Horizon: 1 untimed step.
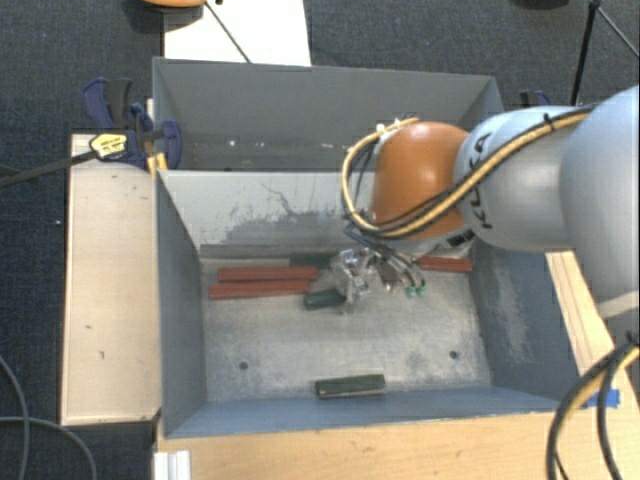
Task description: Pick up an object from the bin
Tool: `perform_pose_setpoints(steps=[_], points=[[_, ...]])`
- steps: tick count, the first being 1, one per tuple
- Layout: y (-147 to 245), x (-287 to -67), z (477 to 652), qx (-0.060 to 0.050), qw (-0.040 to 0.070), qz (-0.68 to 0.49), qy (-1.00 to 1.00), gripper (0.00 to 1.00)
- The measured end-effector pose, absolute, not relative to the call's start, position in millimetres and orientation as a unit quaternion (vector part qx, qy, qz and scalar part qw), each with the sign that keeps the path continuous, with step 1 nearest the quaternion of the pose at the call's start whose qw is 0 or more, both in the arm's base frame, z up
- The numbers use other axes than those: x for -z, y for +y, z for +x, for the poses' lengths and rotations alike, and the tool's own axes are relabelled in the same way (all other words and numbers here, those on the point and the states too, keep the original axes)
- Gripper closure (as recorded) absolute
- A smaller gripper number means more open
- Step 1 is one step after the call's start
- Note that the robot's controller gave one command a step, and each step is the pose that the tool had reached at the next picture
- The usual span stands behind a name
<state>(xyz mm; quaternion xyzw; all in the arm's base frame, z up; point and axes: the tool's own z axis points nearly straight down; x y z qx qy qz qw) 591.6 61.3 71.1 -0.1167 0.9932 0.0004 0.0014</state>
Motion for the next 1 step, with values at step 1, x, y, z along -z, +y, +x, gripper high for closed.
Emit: perform_pose_setpoints(steps=[1], points=[[41.6, -213.7, 571.0, 0.000, 0.002, -0.101, 0.995, 1.00]])
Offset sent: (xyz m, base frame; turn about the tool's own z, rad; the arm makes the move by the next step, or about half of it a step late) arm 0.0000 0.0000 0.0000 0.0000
